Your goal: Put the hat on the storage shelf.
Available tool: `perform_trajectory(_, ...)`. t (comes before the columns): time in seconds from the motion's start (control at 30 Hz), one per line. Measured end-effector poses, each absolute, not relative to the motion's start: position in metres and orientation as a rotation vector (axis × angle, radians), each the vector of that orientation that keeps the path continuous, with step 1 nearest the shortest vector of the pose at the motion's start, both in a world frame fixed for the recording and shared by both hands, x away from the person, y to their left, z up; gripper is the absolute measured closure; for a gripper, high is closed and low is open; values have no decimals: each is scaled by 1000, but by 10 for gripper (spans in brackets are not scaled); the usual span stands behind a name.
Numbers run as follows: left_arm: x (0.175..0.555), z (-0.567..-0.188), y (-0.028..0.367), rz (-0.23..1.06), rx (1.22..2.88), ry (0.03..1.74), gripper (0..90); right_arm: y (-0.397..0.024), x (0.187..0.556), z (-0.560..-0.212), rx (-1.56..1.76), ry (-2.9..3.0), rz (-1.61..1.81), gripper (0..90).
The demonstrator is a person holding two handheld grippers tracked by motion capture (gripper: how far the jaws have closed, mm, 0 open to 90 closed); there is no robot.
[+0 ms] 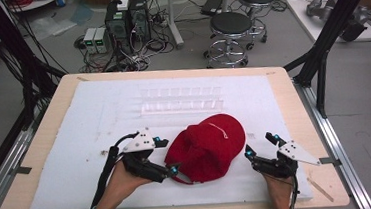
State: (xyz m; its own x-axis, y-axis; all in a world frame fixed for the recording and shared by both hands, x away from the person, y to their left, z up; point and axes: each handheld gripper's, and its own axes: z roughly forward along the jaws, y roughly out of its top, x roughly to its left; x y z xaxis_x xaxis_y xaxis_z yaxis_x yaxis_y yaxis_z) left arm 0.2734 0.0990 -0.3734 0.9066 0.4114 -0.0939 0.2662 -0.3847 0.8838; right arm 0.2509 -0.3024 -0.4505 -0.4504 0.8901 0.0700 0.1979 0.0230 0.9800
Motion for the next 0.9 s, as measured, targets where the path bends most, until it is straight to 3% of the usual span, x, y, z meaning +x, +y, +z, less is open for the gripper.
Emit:
perform_trajectory(0.33, 285, -390, 70, 119, 2048, 539, 169, -303, 251, -451, 1111, 1694, 1473, 109)
perform_trajectory(0.6, 287, -402, 52, 95, 2083, 563, 232, -303, 251, -451, 1111, 1690, 1475, 109)
perform_trajectory(0.9, 290, -407, 49, 155, 2087, 595, 573, -303, 251, -451, 1114, 1691, 1480, 109)
